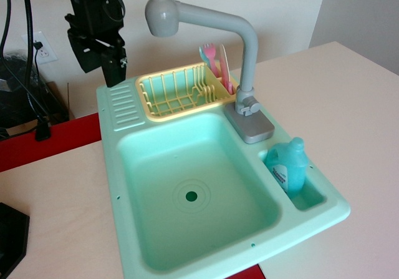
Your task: Turn faucet front to right
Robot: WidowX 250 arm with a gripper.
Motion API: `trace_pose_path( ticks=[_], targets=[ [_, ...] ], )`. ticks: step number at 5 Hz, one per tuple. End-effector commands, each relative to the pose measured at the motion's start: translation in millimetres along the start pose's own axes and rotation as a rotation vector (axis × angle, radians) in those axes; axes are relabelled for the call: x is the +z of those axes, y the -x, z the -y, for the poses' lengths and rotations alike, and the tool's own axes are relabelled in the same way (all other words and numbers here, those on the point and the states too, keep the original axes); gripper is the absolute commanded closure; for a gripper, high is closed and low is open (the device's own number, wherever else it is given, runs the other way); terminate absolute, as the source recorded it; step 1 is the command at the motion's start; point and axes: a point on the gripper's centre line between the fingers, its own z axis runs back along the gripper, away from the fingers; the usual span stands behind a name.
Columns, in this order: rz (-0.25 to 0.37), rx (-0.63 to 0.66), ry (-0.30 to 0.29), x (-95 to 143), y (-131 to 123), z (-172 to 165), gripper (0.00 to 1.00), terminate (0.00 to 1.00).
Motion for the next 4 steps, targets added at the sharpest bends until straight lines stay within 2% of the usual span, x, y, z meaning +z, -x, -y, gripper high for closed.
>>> trace_pose_path(
  ticks=[1, 3, 4],
  targets=[
    [0.046, -0.013, 0.008, 12.6, -18.4, 9.7, 0.00, 0.00],
    [0.065, -0.062, -0.014, 19.8, -38.8, 32.7, 0.00, 0.00],
    [0.072, -0.107, -0.018, 22.9, -36.6, 51.0, 0.00, 0.00]
  ],
)
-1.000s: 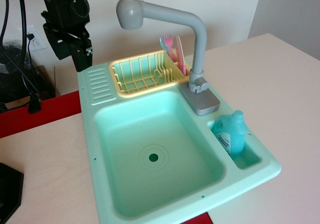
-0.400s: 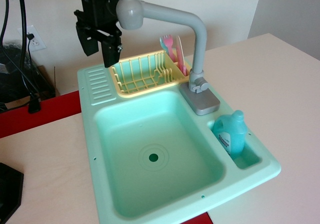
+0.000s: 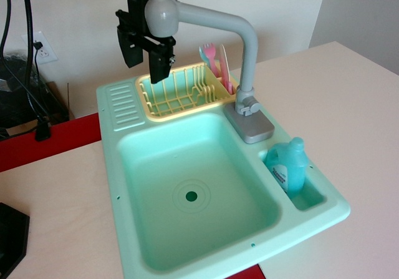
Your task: Turn faucet front to right
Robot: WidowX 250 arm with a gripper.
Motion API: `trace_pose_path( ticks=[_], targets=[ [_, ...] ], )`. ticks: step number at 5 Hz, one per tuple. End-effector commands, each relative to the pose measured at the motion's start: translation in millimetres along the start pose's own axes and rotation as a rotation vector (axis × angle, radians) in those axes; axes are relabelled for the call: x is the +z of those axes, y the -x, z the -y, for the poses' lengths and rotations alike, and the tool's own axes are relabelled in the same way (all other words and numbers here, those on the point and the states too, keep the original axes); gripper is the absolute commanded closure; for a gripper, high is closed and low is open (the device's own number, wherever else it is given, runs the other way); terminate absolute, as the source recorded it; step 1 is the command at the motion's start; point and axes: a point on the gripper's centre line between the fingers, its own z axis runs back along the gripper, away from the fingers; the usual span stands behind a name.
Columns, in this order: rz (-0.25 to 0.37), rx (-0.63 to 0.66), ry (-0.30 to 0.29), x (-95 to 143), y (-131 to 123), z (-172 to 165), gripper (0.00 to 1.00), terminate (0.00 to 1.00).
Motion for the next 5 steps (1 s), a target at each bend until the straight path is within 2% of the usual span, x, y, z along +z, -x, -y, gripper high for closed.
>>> trace_pose_path(
  ticks=[1, 4, 5],
  targets=[
    [0.056, -0.070, 0.011, 19.6, 9.1, 28.7, 0.00, 0.00],
    [0.058, -0.278, 0.013, 24.8, 62.0, 127.8, 0.00, 0.00],
    [0.040, -0.208, 0.017, 16.5, 64.1, 113.8, 0.00, 0.00]
  ],
)
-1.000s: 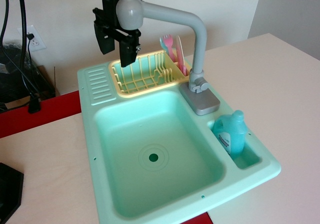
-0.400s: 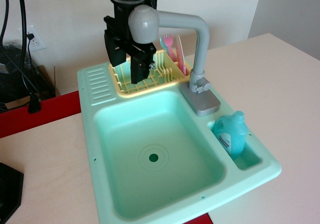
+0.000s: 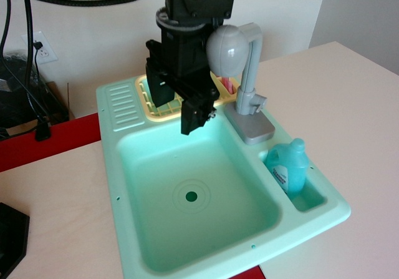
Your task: Turn faucet front to right
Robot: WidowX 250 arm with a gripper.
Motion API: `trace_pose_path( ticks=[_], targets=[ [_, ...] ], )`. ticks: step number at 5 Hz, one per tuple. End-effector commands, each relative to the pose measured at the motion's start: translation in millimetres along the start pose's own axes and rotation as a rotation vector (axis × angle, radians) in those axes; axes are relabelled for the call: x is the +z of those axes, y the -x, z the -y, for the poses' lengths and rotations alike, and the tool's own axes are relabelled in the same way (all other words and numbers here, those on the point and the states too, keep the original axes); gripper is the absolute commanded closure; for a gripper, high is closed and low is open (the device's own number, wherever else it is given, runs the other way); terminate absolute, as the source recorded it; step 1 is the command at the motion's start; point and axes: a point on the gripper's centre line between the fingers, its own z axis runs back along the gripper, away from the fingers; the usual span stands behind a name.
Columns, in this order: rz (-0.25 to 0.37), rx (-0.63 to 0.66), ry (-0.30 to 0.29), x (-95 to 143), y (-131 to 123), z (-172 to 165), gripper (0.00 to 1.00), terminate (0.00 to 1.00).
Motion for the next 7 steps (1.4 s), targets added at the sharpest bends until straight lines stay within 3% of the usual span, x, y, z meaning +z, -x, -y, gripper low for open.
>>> trace_pose_path(
  ticks=[1, 2, 4, 6, 7],
  targets=[
    [0.022, 0.113, -0.003, 0.8, 25.0, -39.0, 0.00, 0.00],
    [0.015, 0.241, -0.049, -8.2, 48.0, -94.3, 0.00, 0.00],
    [0.039, 0.308, -0.079, -0.8, 85.7, -142.9, 0.00, 0.00],
    [0.093, 0.239, -0.001, 17.7, 99.0, -128.5, 0.00, 0.00],
    [0.080, 0.184, 0.204, 22.6, 96.9, -117.0, 0.00, 0.00]
  ],
)
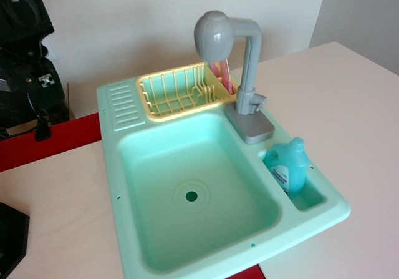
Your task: Turn faucet front to right
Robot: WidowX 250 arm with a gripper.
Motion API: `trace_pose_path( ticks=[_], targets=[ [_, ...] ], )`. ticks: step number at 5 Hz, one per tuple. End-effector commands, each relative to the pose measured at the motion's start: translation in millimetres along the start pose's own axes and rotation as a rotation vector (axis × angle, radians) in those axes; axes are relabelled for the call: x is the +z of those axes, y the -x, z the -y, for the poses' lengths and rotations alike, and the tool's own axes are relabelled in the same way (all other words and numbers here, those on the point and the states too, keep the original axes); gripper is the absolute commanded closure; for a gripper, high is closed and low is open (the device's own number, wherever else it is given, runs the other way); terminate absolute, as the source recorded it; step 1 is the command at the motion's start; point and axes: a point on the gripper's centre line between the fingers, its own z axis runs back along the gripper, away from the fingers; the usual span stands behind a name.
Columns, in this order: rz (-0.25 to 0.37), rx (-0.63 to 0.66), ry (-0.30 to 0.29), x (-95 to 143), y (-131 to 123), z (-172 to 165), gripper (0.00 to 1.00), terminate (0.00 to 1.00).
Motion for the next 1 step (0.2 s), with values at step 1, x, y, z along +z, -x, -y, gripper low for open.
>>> trace_pose_path(
  ticks=[1],
  targets=[
    [0.024, -0.027, 0.159, 16.2, -10.4, 6.9, 0.00, 1.00]
  ],
)
